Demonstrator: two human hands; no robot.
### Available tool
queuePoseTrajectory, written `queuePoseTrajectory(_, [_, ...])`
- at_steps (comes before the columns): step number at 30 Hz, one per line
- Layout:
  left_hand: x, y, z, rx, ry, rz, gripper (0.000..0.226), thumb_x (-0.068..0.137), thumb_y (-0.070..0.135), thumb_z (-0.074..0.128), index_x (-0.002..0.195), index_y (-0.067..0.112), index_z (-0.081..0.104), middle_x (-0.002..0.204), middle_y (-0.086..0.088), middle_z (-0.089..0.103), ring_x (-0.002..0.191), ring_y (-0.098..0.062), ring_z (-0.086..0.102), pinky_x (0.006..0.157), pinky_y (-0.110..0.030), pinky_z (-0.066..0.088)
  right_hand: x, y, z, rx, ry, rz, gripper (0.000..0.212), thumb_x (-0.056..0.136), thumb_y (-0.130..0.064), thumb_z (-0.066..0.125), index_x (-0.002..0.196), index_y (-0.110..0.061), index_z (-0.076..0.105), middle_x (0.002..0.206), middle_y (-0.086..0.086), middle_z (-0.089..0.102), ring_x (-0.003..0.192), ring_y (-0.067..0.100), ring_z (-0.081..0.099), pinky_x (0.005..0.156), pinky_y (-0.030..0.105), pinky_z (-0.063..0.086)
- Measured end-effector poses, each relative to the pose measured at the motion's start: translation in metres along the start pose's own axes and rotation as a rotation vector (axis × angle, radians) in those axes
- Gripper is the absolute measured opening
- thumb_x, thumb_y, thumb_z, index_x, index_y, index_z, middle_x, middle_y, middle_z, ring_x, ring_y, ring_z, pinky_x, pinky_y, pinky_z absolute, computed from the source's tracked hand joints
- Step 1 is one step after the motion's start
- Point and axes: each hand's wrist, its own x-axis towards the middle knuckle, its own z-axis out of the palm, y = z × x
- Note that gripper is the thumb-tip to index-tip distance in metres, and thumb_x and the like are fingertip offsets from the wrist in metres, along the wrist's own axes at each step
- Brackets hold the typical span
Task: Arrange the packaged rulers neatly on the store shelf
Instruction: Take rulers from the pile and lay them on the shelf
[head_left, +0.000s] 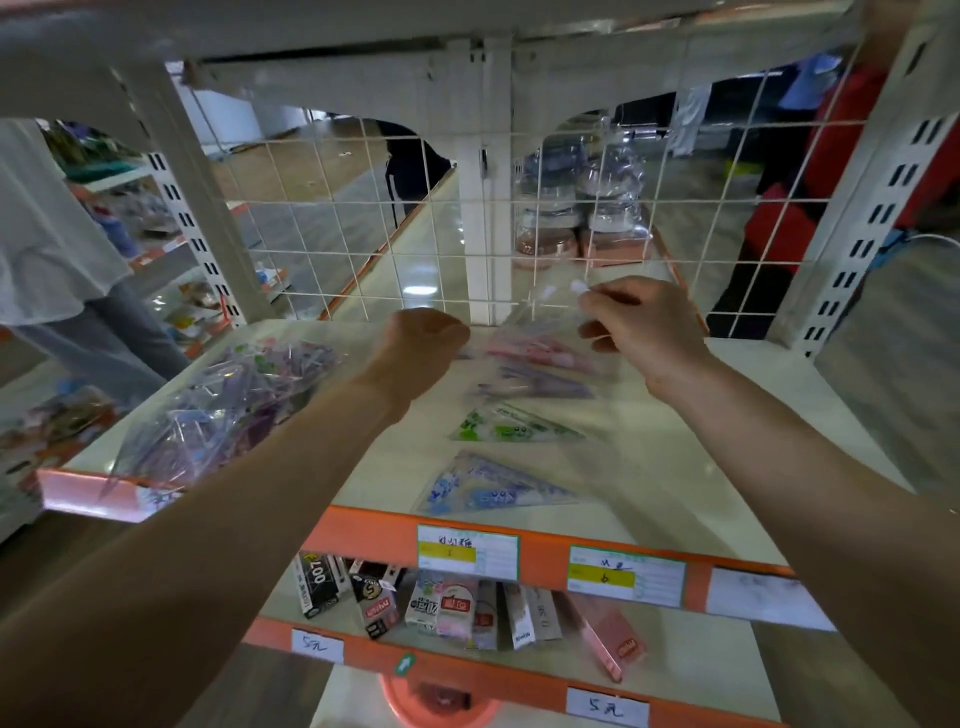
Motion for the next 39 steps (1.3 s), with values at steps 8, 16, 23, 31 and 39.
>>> queuePoseTrajectory(8, [-0.030,0.016,0.027,-0.641,-0.516,-0.157,0.031,0.093,0.024,0.053,0.114,0.002,0.057,0.101,-0.013,0.066,0.095,-0.026,0.064,0.085,-0.035,0.054,-0.046,0.015,0.018,-0.513,-0.044,-0.617,0.015,0.087,-0.023,0.065,0.097,-0.012,0.066,0.097,0.001,0.062,0.081,0.013,0.058,0.066,0.023,0.045])
queuePoseTrajectory(16, [-0.033,0.007,0.017,-0.509,-0.467,-0.205,0.011,0.095,0.003,0.049,0.097,0.009,0.059,0.091,-0.012,0.071,0.075,-0.024,0.069,0.073,-0.034,0.056,-0.048,0.027,-0.008,-0.368,-0.027,-0.587,0.011,0.088,-0.010,0.063,0.097,-0.012,0.068,0.096,-0.004,0.061,0.081,0.004,0.057,0.067,0.006,0.041])
queuePoseTrajectory(23, [-0.032,0.006,0.014,-0.259,-0.500,-0.122,0.007,0.094,0.011,0.054,0.095,0.013,0.060,0.087,-0.006,0.074,0.072,-0.016,0.067,0.069,-0.029,0.048,-0.031,0.020,-0.031,-0.255,-0.021,-0.410,0.026,0.092,-0.013,0.058,0.117,-0.017,0.063,0.108,-0.008,0.061,0.085,-0.002,0.058,0.073,0.005,0.042])
queuePoseTrajectory(31, [-0.028,0.012,0.009,-0.304,-0.358,-0.194,0.006,0.092,0.008,0.056,0.094,0.007,0.063,0.084,-0.012,0.068,0.064,-0.018,0.066,0.065,-0.030,0.057,-0.036,0.014,-0.028,-0.347,-0.125,-0.361,0.017,0.090,-0.013,0.063,0.103,-0.017,0.072,0.085,-0.023,0.062,0.083,-0.006,0.060,0.076,0.011,0.045])
queuePoseTrajectory(39, [-0.039,-0.008,-0.005,0.077,-0.327,-0.174,0.003,0.090,0.014,0.060,0.092,0.012,0.062,0.064,-0.002,0.064,0.050,-0.010,0.061,0.053,-0.022,0.052,-0.061,0.017,-0.014,-0.627,-0.426,-0.231,0.029,0.086,-0.027,0.068,0.113,-0.018,0.067,0.094,-0.006,0.065,0.086,0.010,0.061,0.080,0.026,0.048])
